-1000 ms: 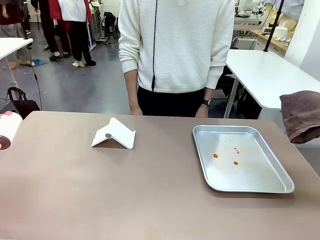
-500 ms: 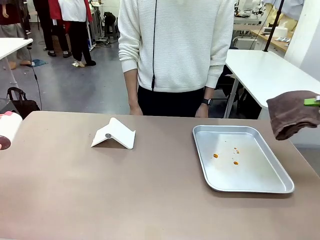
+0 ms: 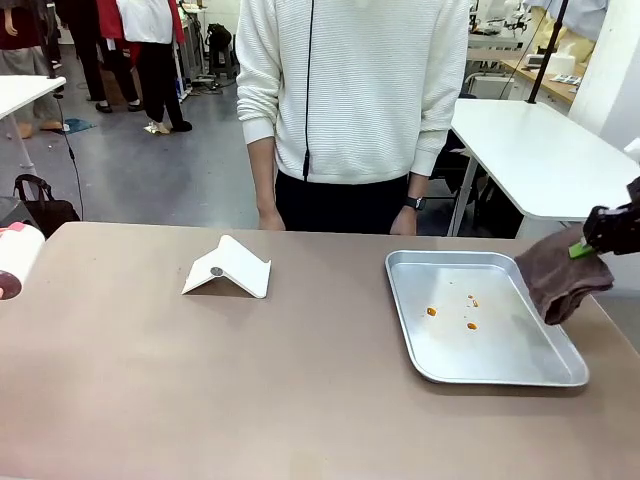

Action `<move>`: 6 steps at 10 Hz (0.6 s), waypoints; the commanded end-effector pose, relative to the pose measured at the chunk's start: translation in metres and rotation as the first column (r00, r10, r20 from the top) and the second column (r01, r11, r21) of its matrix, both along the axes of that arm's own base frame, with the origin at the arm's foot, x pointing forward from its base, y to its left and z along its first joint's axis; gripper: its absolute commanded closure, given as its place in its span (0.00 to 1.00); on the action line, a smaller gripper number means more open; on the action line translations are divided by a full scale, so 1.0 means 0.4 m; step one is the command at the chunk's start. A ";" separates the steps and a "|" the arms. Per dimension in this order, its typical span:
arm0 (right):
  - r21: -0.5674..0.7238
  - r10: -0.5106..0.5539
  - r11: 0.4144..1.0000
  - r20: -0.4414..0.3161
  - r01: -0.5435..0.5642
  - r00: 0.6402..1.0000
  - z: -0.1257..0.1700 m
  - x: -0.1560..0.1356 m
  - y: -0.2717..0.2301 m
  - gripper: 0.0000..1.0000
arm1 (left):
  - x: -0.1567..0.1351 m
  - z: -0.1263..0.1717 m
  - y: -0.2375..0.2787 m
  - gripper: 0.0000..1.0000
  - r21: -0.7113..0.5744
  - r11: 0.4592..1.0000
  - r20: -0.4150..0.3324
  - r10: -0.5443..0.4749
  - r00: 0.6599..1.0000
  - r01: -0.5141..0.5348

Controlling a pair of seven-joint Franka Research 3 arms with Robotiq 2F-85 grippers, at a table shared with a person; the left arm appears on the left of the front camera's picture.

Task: Clean the surface of the table.
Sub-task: Clean the area not pointed to by the person.

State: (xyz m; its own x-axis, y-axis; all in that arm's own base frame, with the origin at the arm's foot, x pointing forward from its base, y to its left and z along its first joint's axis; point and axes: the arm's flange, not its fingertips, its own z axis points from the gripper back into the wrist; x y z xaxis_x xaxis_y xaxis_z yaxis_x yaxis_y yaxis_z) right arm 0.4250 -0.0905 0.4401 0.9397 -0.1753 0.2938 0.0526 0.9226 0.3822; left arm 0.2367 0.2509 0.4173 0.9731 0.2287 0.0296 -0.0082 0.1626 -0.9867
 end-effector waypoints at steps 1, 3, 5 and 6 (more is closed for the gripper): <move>-0.019 -0.015 1.000 -0.050 0.014 0.999 -0.010 0.036 -0.011 0.93 | 0.002 0.011 -0.002 0.78 -0.013 1.000 -0.006 0.014 1.000 -0.014; 0.006 -0.016 1.000 -0.029 0.016 0.999 -0.068 0.055 0.011 0.93 | 0.002 0.011 -0.002 0.78 -0.013 1.000 -0.006 0.014 1.000 -0.014; 0.016 -0.033 0.999 -0.010 0.033 0.999 -0.135 0.085 0.046 0.93 | 0.002 0.011 -0.002 0.78 -0.013 1.000 -0.006 0.014 1.000 -0.014; 0.040 -0.035 0.999 -0.022 0.035 0.999 -0.176 0.101 0.076 0.93 | 0.002 0.011 -0.002 0.78 -0.013 1.000 -0.006 0.014 1.000 -0.014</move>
